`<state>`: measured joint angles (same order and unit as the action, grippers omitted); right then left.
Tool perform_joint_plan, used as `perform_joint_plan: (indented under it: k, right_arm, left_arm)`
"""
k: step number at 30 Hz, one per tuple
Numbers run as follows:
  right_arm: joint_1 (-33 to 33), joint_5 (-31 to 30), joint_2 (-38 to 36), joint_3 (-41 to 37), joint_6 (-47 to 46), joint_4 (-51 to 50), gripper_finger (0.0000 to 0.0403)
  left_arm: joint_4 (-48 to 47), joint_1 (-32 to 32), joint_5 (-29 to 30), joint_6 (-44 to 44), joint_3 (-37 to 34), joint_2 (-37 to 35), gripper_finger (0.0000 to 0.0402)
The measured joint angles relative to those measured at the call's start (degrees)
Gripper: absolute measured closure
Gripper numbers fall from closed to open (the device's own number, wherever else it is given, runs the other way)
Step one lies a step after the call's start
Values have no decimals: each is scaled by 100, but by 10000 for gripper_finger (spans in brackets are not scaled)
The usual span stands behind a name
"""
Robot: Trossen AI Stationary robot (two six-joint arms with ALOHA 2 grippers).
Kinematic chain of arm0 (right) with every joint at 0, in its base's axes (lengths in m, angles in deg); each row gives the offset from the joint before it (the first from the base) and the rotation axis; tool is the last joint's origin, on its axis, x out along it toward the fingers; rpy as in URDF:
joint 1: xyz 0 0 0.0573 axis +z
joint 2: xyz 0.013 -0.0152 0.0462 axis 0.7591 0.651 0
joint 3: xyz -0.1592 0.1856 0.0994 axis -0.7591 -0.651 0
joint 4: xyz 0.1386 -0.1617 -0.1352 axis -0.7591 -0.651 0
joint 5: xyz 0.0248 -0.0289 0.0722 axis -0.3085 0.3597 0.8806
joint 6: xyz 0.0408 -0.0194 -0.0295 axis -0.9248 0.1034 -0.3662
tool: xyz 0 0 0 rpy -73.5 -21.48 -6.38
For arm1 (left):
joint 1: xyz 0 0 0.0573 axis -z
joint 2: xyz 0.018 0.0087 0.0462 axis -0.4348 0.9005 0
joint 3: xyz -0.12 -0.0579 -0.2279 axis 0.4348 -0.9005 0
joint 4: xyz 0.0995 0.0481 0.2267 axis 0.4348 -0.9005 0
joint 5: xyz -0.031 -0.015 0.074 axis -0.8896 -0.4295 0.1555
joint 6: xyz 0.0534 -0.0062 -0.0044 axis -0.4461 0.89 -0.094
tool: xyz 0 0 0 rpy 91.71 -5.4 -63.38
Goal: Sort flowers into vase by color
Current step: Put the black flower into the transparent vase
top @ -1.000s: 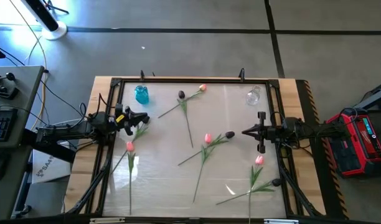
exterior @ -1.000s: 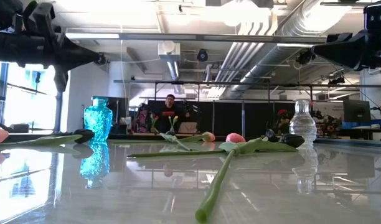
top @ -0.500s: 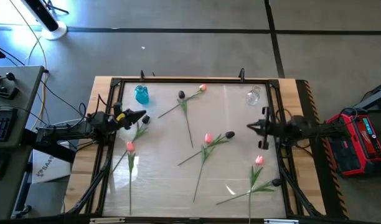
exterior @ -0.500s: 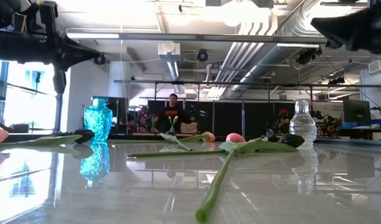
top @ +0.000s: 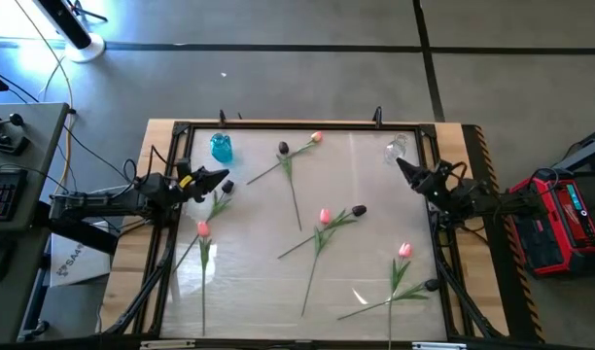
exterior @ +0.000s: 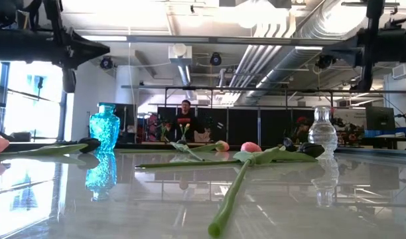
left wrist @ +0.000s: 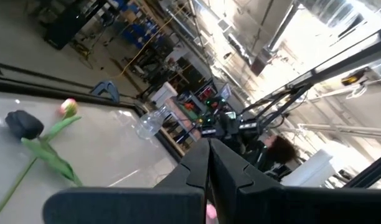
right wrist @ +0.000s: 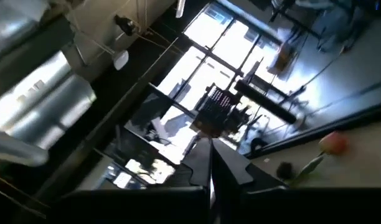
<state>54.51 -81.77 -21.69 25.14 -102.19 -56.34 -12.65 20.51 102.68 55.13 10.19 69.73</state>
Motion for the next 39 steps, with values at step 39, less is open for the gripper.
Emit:
perform_joint_plan:
  k: [39]
  right_arm:
    - [-26,787,4994,3006,260,564,403]
  left_arm:
    - [-1407,-1558,-1951,-417,3088,4646,314]
